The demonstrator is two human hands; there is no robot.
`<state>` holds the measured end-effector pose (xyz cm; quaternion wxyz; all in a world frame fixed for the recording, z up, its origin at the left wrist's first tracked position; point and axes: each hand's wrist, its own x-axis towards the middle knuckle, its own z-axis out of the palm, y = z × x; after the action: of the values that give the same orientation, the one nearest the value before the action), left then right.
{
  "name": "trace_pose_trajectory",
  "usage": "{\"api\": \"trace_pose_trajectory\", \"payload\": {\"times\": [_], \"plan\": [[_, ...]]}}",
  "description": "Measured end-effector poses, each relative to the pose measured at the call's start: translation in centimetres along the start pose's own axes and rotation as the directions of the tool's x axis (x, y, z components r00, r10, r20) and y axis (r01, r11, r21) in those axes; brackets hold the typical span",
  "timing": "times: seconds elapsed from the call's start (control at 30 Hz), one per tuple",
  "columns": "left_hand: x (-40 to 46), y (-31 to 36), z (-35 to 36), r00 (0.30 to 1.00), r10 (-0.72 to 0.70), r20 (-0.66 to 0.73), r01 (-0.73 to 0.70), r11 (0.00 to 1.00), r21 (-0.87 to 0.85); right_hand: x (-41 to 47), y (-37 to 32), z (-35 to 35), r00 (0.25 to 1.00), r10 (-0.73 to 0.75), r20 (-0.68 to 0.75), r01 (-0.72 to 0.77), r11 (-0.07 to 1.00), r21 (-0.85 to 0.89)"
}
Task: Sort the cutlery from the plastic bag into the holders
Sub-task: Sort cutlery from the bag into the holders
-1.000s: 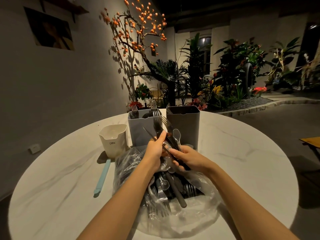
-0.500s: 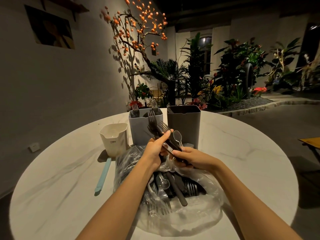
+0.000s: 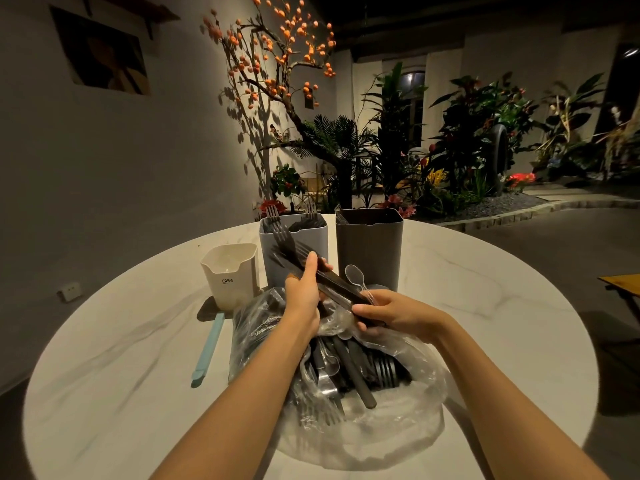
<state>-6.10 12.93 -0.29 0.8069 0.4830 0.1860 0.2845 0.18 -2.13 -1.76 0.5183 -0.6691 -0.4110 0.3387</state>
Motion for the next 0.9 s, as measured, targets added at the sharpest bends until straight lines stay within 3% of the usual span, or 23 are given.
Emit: {"api": "trace_pose_trajectory", "payload": {"times": [0.17, 0.43, 0.53, 0.63, 0.77, 0.9], "plan": [[0.6, 0.4, -0.5, 0.994, 0.076, -0.079, -0.082, 0.994, -0.074, -0.2, 0.4, -0.7, 0.995, 0.041, -0.088, -0.051, 0.992, -0.115], [1.2, 0.8, -0.9, 0.972, 0.022, -0.236, -0.066, 0.981, -0.18, -0.4, 0.2, -0.4, 0.947, 0.016, -0.322, -0.055, 0.992, -0.111], [1.3, 0.7, -1.0, 0.988, -0.024, -0.155, -0.007, 0.981, -0.196, -0.4, 0.0, -0.4, 0.944, 0.003, -0.33, -0.013, 1.0, -0.026], [1.1, 0.3, -0.7, 0.999, -0.04, -0.024, 0.038, 0.994, -0.1, 0.0, -0.3, 0.1, 0.929, -0.05, -0.366, 0.046, 0.999, -0.019], [0.5, -0.2, -0.2, 0.993, -0.011, 0.117, -0.003, 0.993, 0.114, 0.5, -0.5, 0.8, 0.878, -0.138, -0.458, 0.073, 0.985, -0.157], [0.2, -0.4, -0.1, 0.988, -0.05, 0.145, 0.023, 0.982, 0.186, 1.0, -0.5, 1.4, 0.847, -0.21, -0.488, 0.109, 0.968, -0.227]]}}
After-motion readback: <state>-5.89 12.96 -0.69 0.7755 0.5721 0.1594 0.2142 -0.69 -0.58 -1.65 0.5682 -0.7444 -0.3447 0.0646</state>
